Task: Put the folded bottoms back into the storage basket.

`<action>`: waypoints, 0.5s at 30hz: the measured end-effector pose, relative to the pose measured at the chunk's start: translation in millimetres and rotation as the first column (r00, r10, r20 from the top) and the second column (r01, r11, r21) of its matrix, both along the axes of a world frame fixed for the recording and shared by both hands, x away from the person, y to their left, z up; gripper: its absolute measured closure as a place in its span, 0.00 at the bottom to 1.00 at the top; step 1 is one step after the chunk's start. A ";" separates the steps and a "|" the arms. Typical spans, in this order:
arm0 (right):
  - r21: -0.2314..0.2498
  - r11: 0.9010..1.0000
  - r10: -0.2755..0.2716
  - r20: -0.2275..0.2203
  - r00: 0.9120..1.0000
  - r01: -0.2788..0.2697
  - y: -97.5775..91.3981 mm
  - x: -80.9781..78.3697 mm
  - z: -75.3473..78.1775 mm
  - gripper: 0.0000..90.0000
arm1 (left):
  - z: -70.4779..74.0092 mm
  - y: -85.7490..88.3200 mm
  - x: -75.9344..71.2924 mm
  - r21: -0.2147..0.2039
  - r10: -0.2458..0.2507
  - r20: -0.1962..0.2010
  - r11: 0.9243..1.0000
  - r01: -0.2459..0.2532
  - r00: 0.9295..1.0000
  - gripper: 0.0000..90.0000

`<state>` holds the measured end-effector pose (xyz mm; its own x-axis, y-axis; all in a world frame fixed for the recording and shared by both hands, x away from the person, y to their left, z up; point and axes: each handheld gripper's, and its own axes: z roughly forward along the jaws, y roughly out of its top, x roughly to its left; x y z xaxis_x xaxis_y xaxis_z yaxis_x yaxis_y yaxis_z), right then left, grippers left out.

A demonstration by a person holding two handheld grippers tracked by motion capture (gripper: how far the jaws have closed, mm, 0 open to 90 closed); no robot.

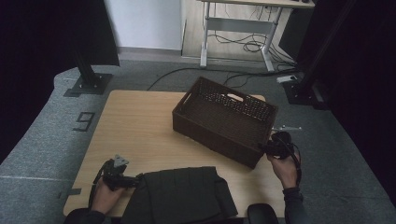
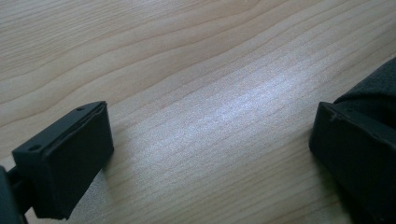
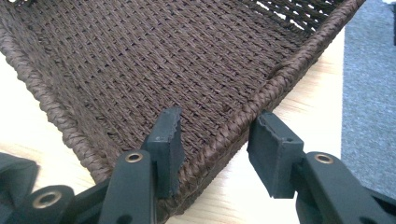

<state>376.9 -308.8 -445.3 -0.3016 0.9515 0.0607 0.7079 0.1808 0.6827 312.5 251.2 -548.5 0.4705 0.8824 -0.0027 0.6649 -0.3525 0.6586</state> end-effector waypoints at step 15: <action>-0.007 0.996 0.094 0.002 0.996 -0.094 35.5 3.2 0.5 0.61 | 0.0 0.1 0.0 0.001 -0.001 0.000 1.000 0.001 1.000 0.00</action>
